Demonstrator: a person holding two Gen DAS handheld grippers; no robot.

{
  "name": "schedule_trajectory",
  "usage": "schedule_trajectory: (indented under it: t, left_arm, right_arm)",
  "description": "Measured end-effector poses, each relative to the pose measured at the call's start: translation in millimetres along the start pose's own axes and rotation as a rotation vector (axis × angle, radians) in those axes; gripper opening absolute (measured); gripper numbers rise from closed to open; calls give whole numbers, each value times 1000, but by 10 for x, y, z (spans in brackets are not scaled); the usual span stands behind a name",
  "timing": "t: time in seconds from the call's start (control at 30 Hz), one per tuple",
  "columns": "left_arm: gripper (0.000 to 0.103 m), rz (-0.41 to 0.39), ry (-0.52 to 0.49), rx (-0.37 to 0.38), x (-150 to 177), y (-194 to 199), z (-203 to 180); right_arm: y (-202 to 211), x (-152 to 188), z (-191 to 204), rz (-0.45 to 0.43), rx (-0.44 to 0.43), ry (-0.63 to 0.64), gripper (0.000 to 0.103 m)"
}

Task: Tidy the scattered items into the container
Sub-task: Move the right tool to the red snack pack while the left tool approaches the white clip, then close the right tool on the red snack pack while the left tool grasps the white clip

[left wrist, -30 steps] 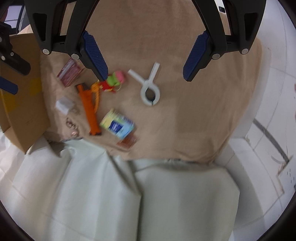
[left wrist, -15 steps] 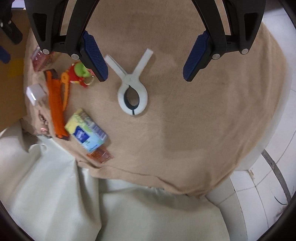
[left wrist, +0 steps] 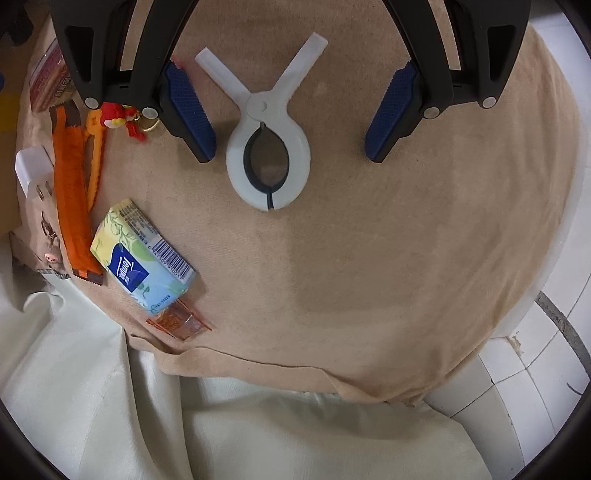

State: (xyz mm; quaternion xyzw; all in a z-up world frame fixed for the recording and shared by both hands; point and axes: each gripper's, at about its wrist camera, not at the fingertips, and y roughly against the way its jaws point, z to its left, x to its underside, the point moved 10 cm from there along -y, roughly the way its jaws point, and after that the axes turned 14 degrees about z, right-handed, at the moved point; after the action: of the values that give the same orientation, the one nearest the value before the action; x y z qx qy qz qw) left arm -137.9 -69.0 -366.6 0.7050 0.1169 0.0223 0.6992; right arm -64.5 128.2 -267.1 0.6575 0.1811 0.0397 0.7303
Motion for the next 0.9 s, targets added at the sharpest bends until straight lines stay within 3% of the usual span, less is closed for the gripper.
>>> schedule_trajectory:
  t: [0.2, 0.4, 0.57, 0.9]
  left_arm:
    - [85, -21, -12, -20, -2, -10, -22]
    - [99, -16, 3, -21, -35, -59, 22]
    - [102, -24, -10, -21, -56, -70, 2]
    - [103, -55, -6, -24, -92, -61, -29]
  right_arm:
    - [-157, 11, 64, 24, 2, 36, 78]
    - [-357, 32, 62, 46, 53, 69, 79]
    - [-440, 46, 49, 59, 87, 119, 88]
    - [-596, 36, 34, 92, 108, 157, 97]
